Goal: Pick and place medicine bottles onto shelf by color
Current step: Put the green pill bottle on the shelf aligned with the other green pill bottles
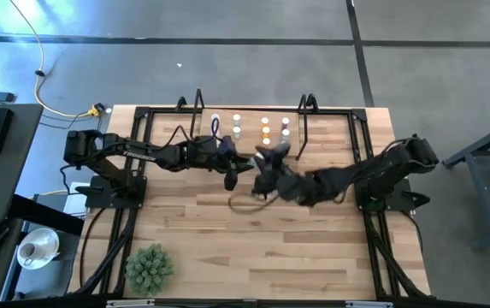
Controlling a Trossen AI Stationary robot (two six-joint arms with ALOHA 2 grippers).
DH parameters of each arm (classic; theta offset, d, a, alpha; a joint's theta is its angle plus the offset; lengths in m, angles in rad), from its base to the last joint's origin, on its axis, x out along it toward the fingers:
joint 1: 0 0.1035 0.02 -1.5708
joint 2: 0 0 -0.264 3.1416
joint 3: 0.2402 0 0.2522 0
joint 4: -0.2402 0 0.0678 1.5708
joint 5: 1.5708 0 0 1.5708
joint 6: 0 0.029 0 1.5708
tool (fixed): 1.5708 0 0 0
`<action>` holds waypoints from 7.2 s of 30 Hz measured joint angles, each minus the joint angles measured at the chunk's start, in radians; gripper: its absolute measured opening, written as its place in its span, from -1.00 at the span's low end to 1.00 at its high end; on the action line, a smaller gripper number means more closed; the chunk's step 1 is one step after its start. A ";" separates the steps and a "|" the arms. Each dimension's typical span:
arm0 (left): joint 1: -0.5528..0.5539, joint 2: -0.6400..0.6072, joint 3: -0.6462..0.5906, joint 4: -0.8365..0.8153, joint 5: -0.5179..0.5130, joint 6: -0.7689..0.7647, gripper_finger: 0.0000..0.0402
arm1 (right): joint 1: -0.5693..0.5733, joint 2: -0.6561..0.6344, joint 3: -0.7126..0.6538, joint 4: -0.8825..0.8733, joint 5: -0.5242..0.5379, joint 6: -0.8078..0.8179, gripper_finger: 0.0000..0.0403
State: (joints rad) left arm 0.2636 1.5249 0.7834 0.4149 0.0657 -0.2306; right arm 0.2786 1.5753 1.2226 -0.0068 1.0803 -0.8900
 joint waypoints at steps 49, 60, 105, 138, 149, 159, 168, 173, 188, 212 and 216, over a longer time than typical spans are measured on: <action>-0.036 -0.089 -0.383 0.574 -0.027 0.103 -0.55 | -0.355 0.115 0.480 -0.669 -1.094 0.924 -0.10; -0.035 -0.092 -0.422 0.664 0.028 0.104 -0.55 | -0.367 0.170 0.480 -0.585 -1.159 0.938 0.07; -0.041 -0.091 -0.422 0.704 0.011 0.050 -0.40 | -0.370 0.214 0.480 -0.645 -1.169 0.979 -0.53; -0.096 -0.349 -0.423 0.535 0.013 0.111 0.01 | -0.405 0.052 0.480 -0.534 -0.637 0.820 -0.48; -0.149 -0.422 -0.423 0.461 0.007 0.195 0.01 | -0.546 0.136 0.480 -0.610 -0.828 0.974 -0.48; -0.154 -0.426 -0.423 0.458 0.001 0.198 0.01 | -0.553 0.313 0.480 -0.664 -1.023 0.914 -0.48; -0.154 -0.426 -0.423 0.457 0.001 0.198 0.01 | -0.539 0.424 0.480 -0.652 -1.058 0.799 -0.48; -0.154 -0.426 -0.423 0.456 0.001 0.198 0.01 | -0.537 0.460 0.480 -0.601 -1.058 0.774 -0.48; -0.154 -0.426 -0.423 0.449 0.001 0.198 0.01 | -0.578 0.489 0.480 -0.554 -1.058 0.732 -0.48; -0.153 -0.538 -0.423 0.310 0.002 0.153 0.01 | -0.602 0.508 0.480 -0.555 -1.043 0.752 -0.49; -0.154 -0.542 -0.423 0.306 0.001 0.154 0.01 | -0.602 0.508 0.480 -0.549 -1.043 0.752 -0.49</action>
State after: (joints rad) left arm 0.1101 0.9833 0.3603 0.7208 0.0669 -0.0765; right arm -0.3229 2.0838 1.7023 -0.5555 0.0376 -0.1377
